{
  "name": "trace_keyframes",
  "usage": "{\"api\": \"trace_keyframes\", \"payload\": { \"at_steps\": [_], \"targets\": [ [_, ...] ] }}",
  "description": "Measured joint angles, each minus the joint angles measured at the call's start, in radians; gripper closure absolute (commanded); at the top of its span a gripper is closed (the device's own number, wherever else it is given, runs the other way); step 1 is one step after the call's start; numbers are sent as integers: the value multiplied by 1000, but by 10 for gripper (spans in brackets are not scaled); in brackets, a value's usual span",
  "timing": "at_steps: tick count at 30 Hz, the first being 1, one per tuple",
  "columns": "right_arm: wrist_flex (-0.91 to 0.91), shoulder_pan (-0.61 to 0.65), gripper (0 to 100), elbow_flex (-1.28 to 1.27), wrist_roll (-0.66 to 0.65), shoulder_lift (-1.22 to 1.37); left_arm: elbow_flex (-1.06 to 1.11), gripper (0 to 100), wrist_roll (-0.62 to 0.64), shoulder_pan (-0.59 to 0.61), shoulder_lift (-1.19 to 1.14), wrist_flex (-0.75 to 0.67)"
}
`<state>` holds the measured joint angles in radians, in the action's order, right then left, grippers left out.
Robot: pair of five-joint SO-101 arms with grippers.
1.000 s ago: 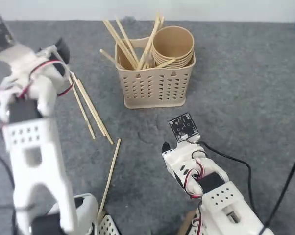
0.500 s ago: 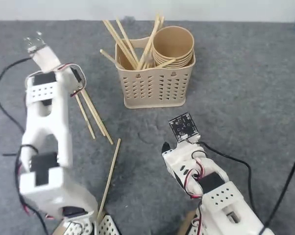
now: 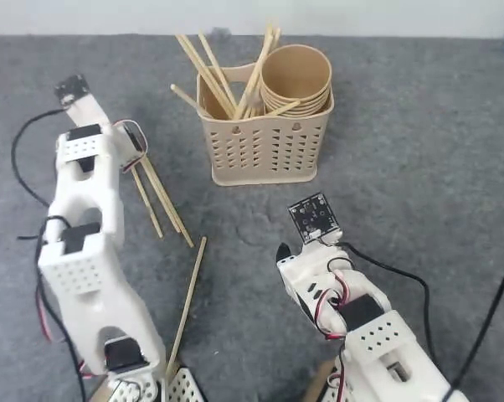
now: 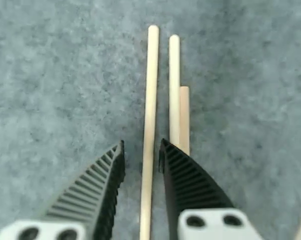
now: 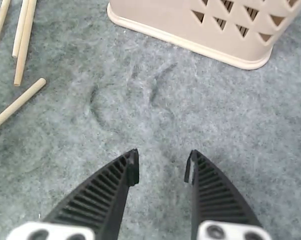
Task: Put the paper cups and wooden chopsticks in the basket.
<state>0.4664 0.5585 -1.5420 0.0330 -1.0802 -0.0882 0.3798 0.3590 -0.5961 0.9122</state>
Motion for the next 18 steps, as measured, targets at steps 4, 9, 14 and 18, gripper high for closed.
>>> {"api": "trace_keyframes", "payload": {
  "at_steps": [4,9,14,18],
  "targets": [
    [0,0,829,0,0,0,-81,957,-3,0,-84,0],
    [0,-3,829,0,0,0,-133,987,3,3,-112,11],
    [0,-6,829,0,0,0,-173,987,-2,5,-114,103],
    [0,-6,829,0,0,0,-267,987,0,6,-115,284]
  ]
}}
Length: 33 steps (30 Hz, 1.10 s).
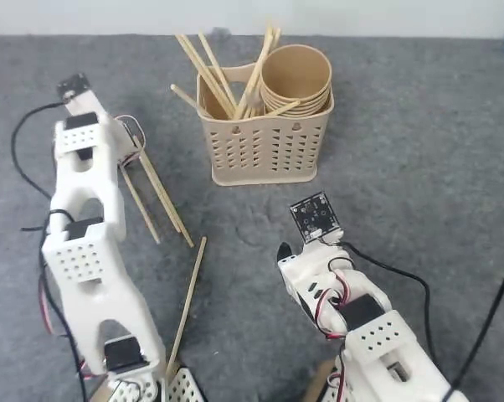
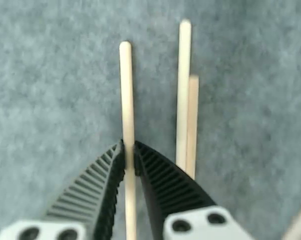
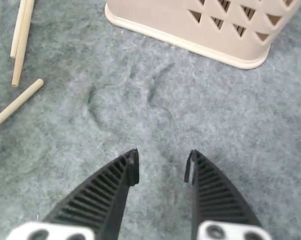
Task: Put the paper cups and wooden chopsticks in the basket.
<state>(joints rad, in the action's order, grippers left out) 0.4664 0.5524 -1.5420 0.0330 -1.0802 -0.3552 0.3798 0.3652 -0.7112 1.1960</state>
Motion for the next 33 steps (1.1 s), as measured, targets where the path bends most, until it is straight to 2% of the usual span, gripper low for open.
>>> {"api": "trace_keyframes", "payload": {
  "at_steps": [2,5,8,12,16,20,24,26,33],
  "targets": [
    [0,0,829,0,0,0,-63,987,-5,0,0,123],
    [0,0,829,0,0,0,-95,987,-89,-12,0,252],
    [0,0,829,0,0,0,-92,987,-147,-25,0,270],
    [0,0,829,0,0,0,-32,988,-153,-20,0,212],
    [31,0,829,0,0,0,137,988,-158,-25,68,86],
    [110,0,832,14,0,0,460,987,-158,-64,310,-150],
    [226,41,833,72,106,0,842,987,-161,-103,592,-457],
    [275,94,833,94,178,0,974,987,-158,-98,680,-563],
    [247,245,833,117,463,0,1020,987,-127,-38,704,-629]
  ]
}}
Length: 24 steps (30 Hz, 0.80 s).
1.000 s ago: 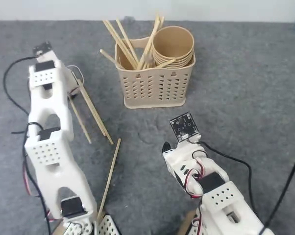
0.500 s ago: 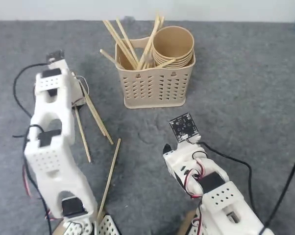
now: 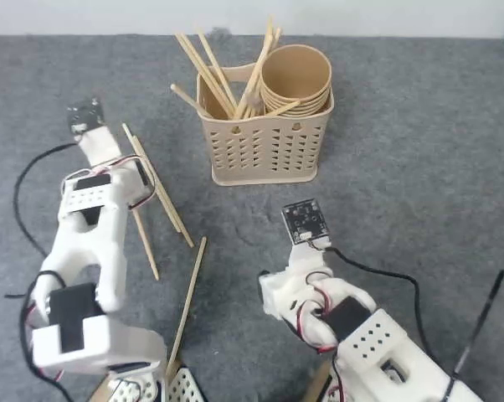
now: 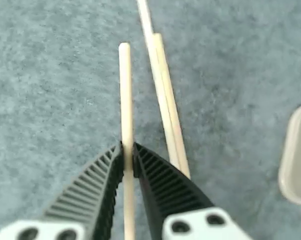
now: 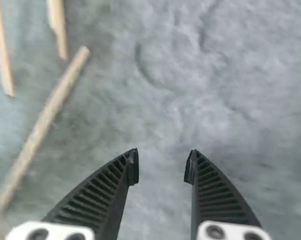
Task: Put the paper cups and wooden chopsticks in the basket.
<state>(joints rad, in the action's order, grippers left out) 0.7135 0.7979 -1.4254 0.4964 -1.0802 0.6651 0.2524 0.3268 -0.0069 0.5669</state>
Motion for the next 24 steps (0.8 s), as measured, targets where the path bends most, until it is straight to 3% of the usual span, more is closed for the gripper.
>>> {"api": "trace_keyframes", "payload": {
  "at_steps": [4,11,20,24],
  "targets": [
    [-8,6,833,95,49,31,0,987,109,2,0,-5],
    [2,52,832,416,66,454,0,987,138,21,0,-28],
    [-17,161,832,802,281,1020,0,987,204,77,15,-46],
    [-83,166,832,873,362,1180,43,987,213,77,40,-118]
  ]
}}
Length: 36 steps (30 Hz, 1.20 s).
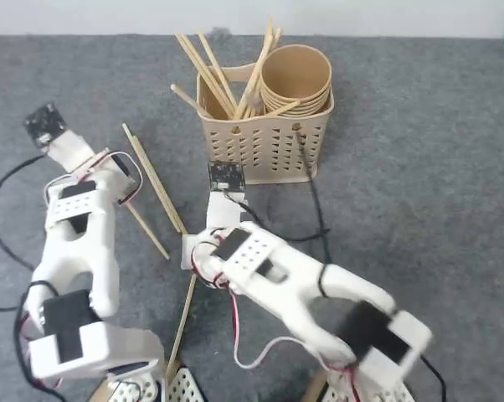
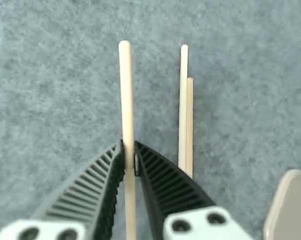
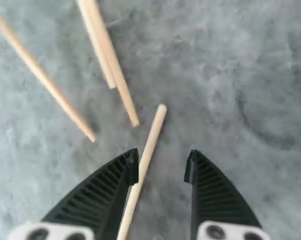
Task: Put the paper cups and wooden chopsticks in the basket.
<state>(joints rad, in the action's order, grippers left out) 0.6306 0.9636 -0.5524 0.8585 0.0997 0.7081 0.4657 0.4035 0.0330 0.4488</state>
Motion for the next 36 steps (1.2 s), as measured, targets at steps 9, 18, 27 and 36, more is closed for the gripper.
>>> {"api": "trace_keyframes", "payload": {
  "at_steps": [9,18,27,36],
  "targets": [
    [-74,-5,835,20,18,71,12,987,5,0,2,-49],
    [-31,-8,976,43,12,94,12,987,11,35,2,-49],
    [193,-8,991,199,-48,163,12,987,72,55,2,-49],
    [367,34,987,235,-144,163,12,987,77,55,2,-49]
  ]
}}
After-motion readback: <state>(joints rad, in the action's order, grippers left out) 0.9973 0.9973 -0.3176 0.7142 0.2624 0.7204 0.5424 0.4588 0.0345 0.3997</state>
